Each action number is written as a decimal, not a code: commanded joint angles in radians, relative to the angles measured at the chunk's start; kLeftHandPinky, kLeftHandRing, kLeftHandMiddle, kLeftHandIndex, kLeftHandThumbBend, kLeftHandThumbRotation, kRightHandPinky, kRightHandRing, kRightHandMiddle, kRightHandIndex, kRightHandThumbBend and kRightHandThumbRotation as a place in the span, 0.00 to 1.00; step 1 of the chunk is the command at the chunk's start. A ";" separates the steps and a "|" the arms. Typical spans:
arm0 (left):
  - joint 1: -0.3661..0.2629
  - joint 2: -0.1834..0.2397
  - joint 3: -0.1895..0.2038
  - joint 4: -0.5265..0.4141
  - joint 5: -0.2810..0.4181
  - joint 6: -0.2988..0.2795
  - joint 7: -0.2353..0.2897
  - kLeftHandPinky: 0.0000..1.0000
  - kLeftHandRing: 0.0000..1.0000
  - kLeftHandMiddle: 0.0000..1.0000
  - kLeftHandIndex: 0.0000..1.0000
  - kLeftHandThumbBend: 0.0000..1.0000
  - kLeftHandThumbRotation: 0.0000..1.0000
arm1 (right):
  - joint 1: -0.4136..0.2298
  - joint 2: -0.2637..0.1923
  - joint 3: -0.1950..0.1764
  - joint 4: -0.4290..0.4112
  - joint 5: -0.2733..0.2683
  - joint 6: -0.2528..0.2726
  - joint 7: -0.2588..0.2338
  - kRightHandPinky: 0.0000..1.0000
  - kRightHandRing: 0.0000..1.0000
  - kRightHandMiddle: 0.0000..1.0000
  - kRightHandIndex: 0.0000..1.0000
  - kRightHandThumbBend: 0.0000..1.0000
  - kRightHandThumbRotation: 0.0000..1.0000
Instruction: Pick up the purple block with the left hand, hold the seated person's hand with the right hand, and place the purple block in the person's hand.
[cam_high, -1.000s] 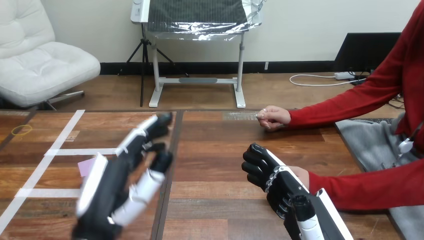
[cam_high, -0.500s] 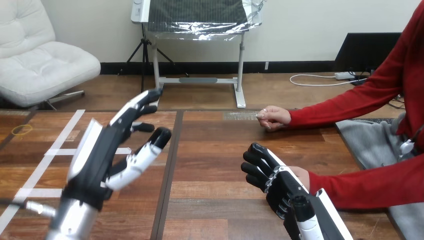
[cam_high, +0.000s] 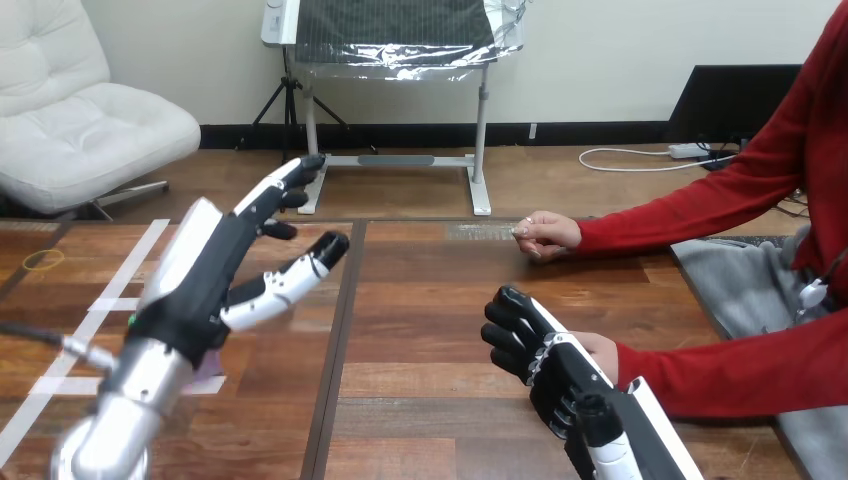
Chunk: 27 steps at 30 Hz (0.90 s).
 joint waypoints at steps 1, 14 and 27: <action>-0.147 0.062 -0.013 0.102 0.063 0.035 0.006 0.74 0.87 0.91 0.92 0.55 0.73 | -0.069 0.006 -0.012 -0.017 -0.003 -0.006 -0.003 0.93 0.92 0.93 0.94 0.72 1.00; -0.286 0.124 -0.072 0.273 0.197 0.140 -0.004 0.72 0.86 0.91 0.90 0.56 0.63 | -0.071 -0.007 -0.014 -0.016 -0.001 -0.011 0.011 0.93 0.93 0.94 0.94 0.72 1.00; -0.396 0.141 -0.126 0.459 0.248 0.187 0.006 0.68 0.87 0.91 0.91 0.59 0.61 | -0.075 -0.015 -0.015 -0.022 0.005 -0.001 0.030 0.95 0.94 0.94 0.94 0.73 1.00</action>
